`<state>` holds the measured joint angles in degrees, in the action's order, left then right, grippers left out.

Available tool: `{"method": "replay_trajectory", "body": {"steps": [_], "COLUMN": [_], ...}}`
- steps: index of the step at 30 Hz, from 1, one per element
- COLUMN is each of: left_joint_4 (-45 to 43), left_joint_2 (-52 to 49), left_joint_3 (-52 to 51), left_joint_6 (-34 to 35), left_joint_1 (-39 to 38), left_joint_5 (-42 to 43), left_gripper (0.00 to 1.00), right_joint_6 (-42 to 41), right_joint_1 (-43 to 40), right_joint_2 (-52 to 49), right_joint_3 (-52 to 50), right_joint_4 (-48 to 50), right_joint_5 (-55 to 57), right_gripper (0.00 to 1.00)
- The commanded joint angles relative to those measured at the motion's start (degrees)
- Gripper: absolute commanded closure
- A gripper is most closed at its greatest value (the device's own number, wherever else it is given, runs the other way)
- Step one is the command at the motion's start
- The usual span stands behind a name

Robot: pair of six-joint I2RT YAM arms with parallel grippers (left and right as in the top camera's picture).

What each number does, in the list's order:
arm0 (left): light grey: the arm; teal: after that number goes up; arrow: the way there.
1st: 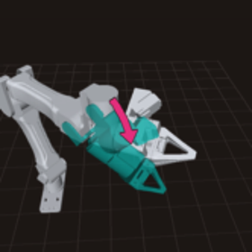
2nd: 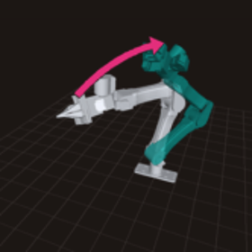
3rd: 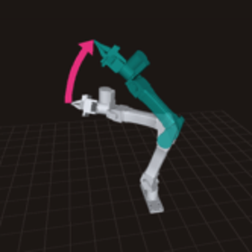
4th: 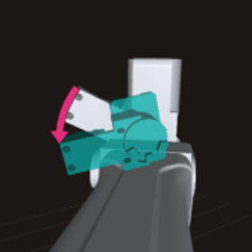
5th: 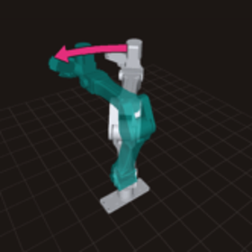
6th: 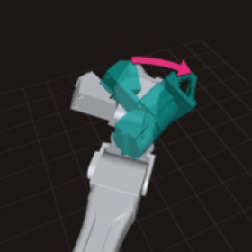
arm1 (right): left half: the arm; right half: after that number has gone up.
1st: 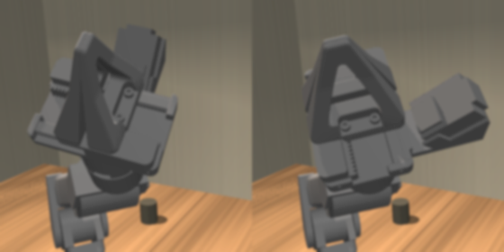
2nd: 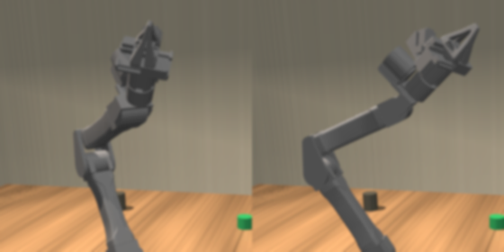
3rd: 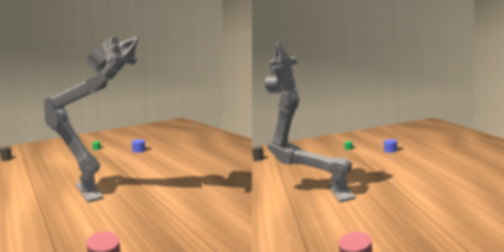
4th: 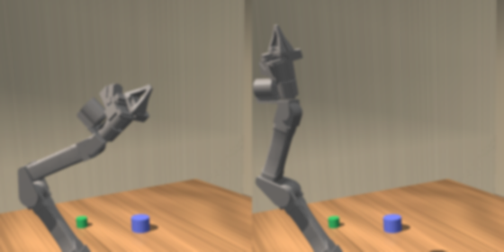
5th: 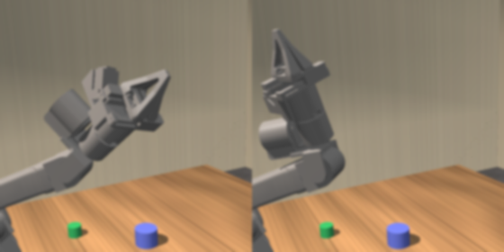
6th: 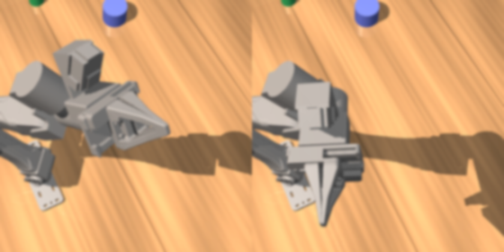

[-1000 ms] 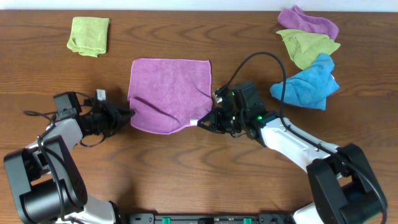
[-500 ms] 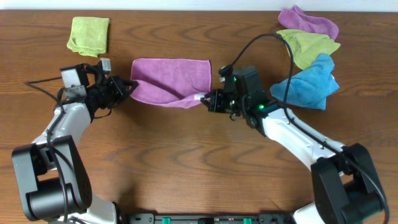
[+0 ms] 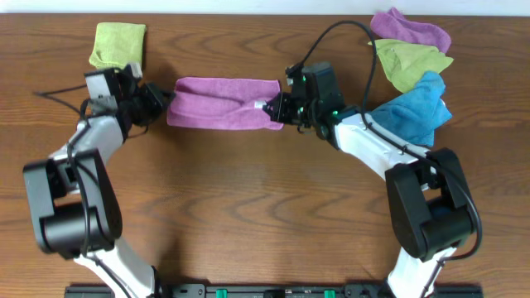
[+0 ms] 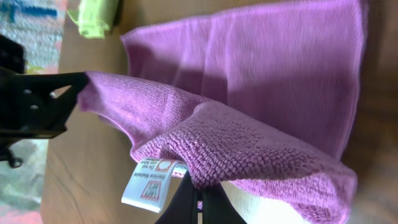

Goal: Fold the cloth
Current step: 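Lift the bottom edge with both grippers and fold it up to the top edge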

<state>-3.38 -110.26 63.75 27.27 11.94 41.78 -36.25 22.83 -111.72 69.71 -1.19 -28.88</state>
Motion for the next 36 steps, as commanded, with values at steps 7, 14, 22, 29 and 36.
{"method": "replay_trajectory", "body": {"steps": [7,14,22,29,36], "left_joint_4": [3.06,5.40,13.18,14.82,15.61], "left_joint_2": [-8.07,-12.00,-12.24,-12.24,-12.20], "left_joint_3": [14.78,18.29,18.29,18.29,18.29], "left_joint_6": [-0.26,-0.50,-5.49,-5.92,-6.71], "left_joint_1": [0.31,0.26,0.24,0.42,0.44], "left_joint_5": [1.31,2.34,2.56,-0.48,-1.25], "left_gripper": [0.94,0.94,0.94,0.94,0.54], "right_joint_6": [1.25,1.86,2.69,3.37,3.30], "right_joint_1": [-2.03,-3.15,-2.10,-1.11,-1.22], "right_joint_2": [-5.77,-7.48,-9.81,-10.29,-10.27], "right_joint_3": [8.11,9.79,9.79,9.79,9.79], "right_joint_4": [0.17,0.17,-5.16,-5.51,-5.40], "right_joint_5": [-0.04,0.15,-0.55,-1.29,-1.64], "right_gripper": [0.99,0.99,0.99,0.99,0.31]}}
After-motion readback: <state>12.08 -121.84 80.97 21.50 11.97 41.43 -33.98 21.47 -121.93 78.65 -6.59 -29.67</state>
